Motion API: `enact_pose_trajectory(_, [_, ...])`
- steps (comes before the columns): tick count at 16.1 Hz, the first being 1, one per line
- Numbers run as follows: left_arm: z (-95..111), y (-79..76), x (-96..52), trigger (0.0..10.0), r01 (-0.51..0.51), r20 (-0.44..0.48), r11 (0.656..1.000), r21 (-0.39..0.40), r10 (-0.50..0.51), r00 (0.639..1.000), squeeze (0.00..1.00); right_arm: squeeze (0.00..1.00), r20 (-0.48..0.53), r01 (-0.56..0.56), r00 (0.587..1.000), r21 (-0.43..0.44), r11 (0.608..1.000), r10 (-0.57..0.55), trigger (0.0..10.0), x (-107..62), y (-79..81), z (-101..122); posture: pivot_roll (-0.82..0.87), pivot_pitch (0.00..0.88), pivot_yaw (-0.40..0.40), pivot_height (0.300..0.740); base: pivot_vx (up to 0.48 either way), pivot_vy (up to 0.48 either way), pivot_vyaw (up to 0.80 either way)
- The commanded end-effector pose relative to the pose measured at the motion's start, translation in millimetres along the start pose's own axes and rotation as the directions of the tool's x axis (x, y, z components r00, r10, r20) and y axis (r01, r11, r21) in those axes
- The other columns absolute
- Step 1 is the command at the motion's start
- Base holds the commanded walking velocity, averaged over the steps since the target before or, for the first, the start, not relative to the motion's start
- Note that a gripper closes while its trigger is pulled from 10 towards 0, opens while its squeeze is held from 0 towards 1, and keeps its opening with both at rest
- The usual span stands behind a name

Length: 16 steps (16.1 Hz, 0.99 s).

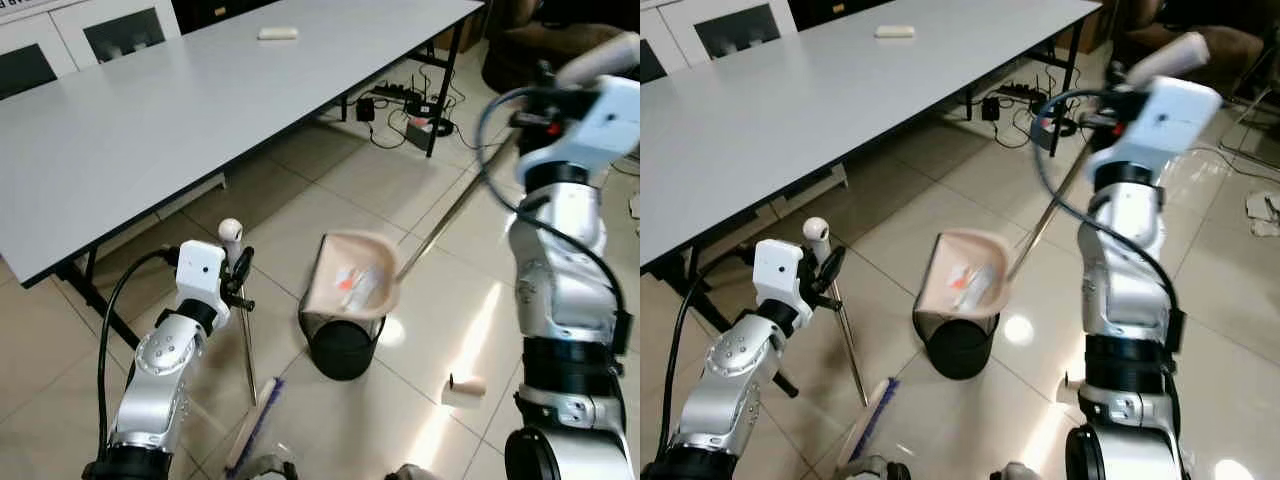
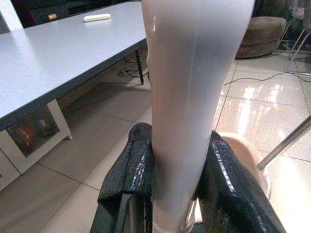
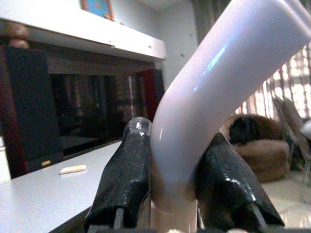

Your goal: Sweep floor

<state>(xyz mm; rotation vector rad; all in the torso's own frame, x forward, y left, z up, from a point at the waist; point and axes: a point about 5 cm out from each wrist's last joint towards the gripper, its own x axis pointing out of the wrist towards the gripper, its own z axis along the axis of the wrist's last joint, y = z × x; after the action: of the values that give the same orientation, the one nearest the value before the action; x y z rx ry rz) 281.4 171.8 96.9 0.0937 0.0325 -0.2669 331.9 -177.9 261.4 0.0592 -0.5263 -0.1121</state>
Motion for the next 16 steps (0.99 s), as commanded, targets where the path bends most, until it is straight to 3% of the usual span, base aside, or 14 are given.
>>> enact_pose_trajectory(1, [8.3,2.4,5.1,10.0,-0.006,0.028,1.0,0.019,0.005,1.0,0.0,0.0,0.099,-0.058,0.993,-0.006,0.998,0.058,10.0,7.7,12.3,15.9,0.0,0.07,0.063,0.74,0.0,0.0,0.0])
enact_pose_trajectory(3, [8.5,2.2,5.5,10.0,-0.008,0.029,1.0,0.02,0.008,1.0,0.0,0.0,0.121,-0.1,0.987,-0.034,0.994,0.103,10.0,12.5,21.6,12.8,0.0,0.074,0.058,0.74,0.0,0.0,0.0])
enact_pose_trajectory(4, [8.5,1.8,4.5,10.0,-0.012,0.031,1.0,0.019,0.011,0.999,0.0,0.0,0.148,-0.208,0.964,-0.101,0.973,0.222,10.0,13.1,38.9,12.0,0.0,0.077,0.053,0.74,0.0,0.0,0.0])
enact_pose_trajectory(5, [7.4,1.6,3.5,10.0,-0.012,0.029,1.0,0.019,0.012,1.0,0.0,0.0,0.16,-0.249,0.951,-0.123,0.961,0.266,10.0,11.6,45.4,11.9,0.0,0.083,0.051,0.74,0.0,0.0,0.0])
enact_pose_trajectory(7, [2.8,1.9,0.4,10.0,-0.014,0.017,1.0,0.018,0.014,1.0,0.0,0.0,0.18,-0.349,0.906,-0.195,0.917,0.383,10.0,4.6,61.2,13.3,0.0,0.083,0.046,0.74,0.0,0.0,0.0])
enact_pose_trajectory(8, [0.8,1.4,-0.8,10.0,-0.015,0.01,1.0,0.017,0.014,1.0,0.0,0.0,0.191,-0.401,0.866,-0.289,0.869,0.463,10.0,-0.2,71.4,17.6,-0.01,0.082,0.043,0.74,0.0,0.0,0.0])
enact_pose_trajectory(11, [-2.2,-0.3,-2.0,10.0,-0.012,-0.001,1.0,0.013,0.012,1.0,0.0,0.0,0.211,-0.441,0.839,-0.274,0.855,0.501,10.0,-6.2,81.4,21.6,-0.01,0.088,0.046,0.74,0.0,0.0,0.0])
enact_pose_trajectory(14, [-5.4,-2.0,-5.9,10.0,-0.005,-0.014,1.0,0.018,0.005,1.0,0.0,0.0,0.202,-0.551,0.76,-0.305,0.777,0.618,10.0,-29.0,102.5,17.0,-0.01,0.079,0.045,0.74,0.0,0.0,0.0])
enact_pose_trajectory(15, [-5.5,-2.2,-6.2,10.0,-0.005,-0.014,1.0,0.018,0.005,1.0,0.0,0.0,0.201,-0.559,0.755,-0.301,0.773,0.624,10.0,-30.8,104.1,16.5,-0.01,0.078,0.044,0.74,0.0,0.0,0.0])
enact_pose_trajectory(16, [-5.8,-2.7,-6.3,10.0,-0.004,-0.014,1.0,0.018,0.004,1.0,0.0,0.0,0.182,-0.606,0.719,-0.308,0.733,0.671,10.0,-38.7,114.1,13.2,-0.01,0.073,0.043,0.74,0.0,0.0,0.0])
